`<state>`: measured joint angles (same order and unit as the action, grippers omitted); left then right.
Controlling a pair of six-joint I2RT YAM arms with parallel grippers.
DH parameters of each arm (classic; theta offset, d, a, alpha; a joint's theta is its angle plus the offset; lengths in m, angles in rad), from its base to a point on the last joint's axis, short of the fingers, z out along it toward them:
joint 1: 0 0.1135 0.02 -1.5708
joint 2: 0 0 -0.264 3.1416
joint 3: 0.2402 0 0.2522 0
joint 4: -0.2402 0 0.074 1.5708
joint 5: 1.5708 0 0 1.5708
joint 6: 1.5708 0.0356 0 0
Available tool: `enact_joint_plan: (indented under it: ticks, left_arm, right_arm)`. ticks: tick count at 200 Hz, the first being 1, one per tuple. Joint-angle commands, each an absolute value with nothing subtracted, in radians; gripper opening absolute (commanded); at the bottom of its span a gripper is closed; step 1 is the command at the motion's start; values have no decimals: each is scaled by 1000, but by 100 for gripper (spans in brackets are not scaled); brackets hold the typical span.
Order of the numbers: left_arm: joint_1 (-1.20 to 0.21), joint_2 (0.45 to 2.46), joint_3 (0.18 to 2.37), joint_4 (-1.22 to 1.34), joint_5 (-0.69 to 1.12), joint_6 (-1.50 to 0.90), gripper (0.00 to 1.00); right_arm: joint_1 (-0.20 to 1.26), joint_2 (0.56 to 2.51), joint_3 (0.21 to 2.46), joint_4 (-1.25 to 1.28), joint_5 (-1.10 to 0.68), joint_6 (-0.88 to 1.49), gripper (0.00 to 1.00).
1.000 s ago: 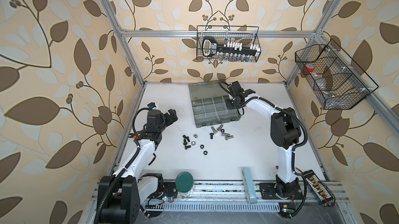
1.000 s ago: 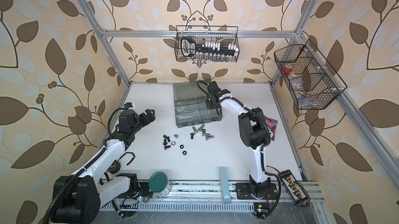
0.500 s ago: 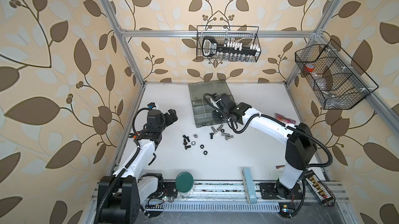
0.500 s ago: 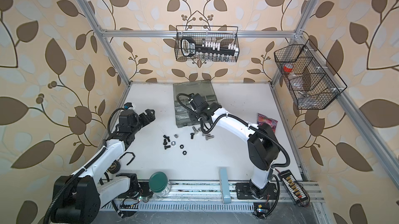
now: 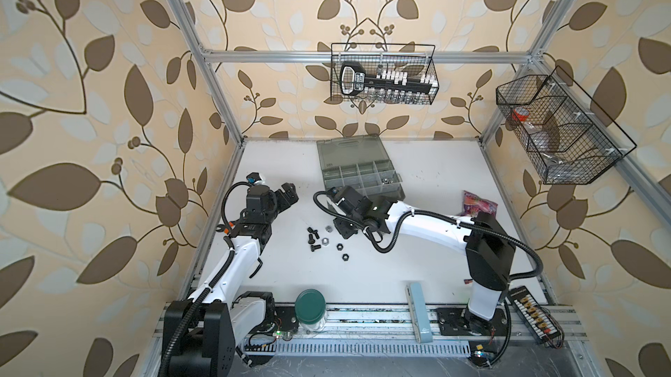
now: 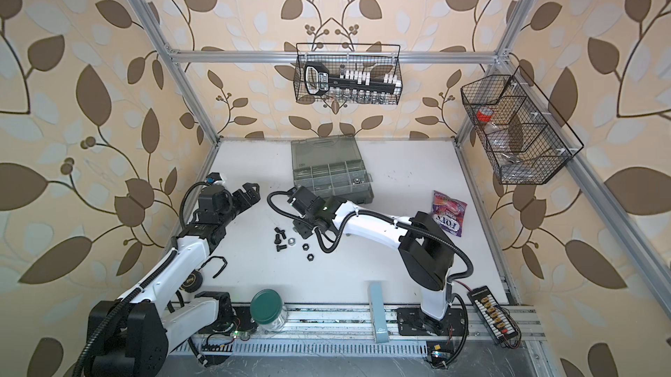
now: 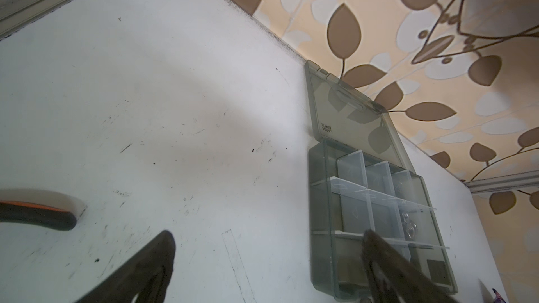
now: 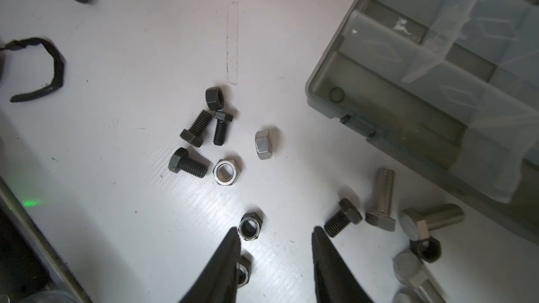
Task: Sort the screws and nuts into containers
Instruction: Pick up the nut from the center of the table.
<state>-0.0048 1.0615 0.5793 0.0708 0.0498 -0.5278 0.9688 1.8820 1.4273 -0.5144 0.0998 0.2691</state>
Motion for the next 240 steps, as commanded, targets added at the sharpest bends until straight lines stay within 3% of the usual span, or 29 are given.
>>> enact_joint_plan:
  ticks: [1,41,170,240]
  left_arm:
    - [4,1041,605,78,36,-533,99]
    - [4,1054,601,89,36,-536,99]
    - [5,1058,598,91,39,-533,99]
    - [5,1066,596,95,43,-535,99]
  right_arm:
    - [976,1936,1420,-512,84,269,43]
    - [976,2012,1467,-505,73,239,50]
    - [939,2168,1617,-491,4,224,50]
    - [928,2214,1641,-491,-10,224,41]
